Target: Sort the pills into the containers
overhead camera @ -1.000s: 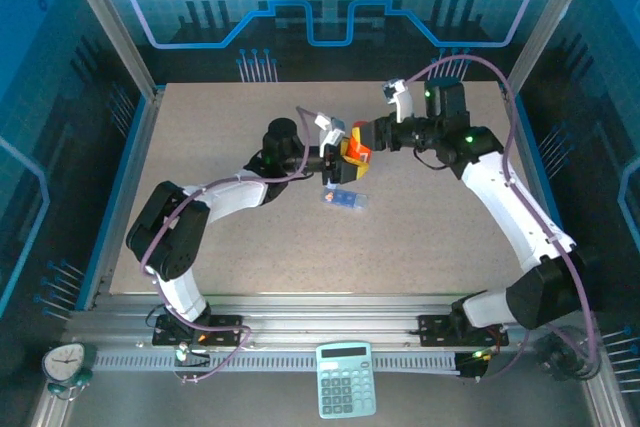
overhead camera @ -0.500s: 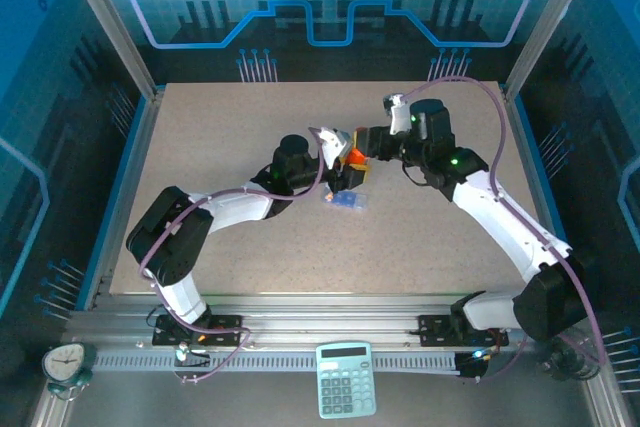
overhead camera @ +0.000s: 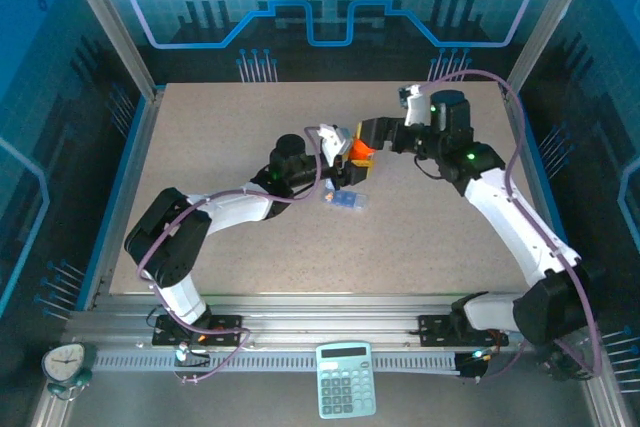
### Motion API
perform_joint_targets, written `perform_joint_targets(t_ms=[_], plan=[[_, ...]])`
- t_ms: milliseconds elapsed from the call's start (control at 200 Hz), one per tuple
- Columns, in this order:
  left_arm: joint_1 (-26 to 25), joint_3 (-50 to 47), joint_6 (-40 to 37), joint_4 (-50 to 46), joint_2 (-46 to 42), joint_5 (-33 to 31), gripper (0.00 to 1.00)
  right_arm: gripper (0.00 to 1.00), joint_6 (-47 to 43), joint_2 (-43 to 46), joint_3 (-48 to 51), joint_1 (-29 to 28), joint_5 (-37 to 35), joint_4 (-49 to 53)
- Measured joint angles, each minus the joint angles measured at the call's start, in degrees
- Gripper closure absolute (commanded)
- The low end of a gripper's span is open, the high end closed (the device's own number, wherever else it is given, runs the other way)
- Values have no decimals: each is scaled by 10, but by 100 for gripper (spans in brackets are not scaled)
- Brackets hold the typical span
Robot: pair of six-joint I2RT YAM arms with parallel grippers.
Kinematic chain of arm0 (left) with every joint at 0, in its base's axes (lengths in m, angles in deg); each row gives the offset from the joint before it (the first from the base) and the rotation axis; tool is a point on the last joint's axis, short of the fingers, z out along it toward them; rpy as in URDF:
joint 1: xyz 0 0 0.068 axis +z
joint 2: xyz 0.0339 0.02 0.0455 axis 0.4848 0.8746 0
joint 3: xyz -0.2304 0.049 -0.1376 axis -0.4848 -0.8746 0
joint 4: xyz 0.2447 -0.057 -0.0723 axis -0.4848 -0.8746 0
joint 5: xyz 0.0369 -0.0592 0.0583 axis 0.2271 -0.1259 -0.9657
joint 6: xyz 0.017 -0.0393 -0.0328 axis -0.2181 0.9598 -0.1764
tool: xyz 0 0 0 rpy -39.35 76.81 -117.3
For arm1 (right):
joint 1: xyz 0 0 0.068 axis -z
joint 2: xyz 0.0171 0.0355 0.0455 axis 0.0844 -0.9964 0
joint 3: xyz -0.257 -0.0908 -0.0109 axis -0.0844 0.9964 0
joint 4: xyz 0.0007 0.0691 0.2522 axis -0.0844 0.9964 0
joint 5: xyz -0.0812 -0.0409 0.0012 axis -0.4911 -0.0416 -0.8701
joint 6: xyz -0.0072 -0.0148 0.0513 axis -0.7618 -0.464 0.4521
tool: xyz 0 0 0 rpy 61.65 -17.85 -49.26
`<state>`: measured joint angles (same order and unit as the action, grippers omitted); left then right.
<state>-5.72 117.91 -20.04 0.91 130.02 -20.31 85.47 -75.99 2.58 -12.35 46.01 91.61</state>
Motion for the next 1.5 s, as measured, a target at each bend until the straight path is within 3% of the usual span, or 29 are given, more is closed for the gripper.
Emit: perform_joint_targets(t_ms=[240, 420, 620, 800, 1106, 1351, 1501], plan=[[39, 6, 34, 16, -6, 96, 100, 13, -71, 20, -61, 68, 105, 63], [53, 42, 51, -27, -6, 181, 100, 12, -175, -52, -196, 70, 153, 189], [55, 69, 50, -86, -6, 243, 100, 11, -262, -122, -294, 50, 149, 325], [55, 75, 50, -117, -6, 263, 100, 11, -301, -145, -327, 19, 134, 391], [55, 75, 50, -132, -6, 272, 100, 17, -315, -156, -330, 2, 122, 421], [55, 75, 50, -132, -6, 276, 100, 32, -315, -168, -330, -7, 120, 422], [55, 75, 50, -132, -6, 276, 100, 37, -311, -169, -330, -9, 120, 421]])
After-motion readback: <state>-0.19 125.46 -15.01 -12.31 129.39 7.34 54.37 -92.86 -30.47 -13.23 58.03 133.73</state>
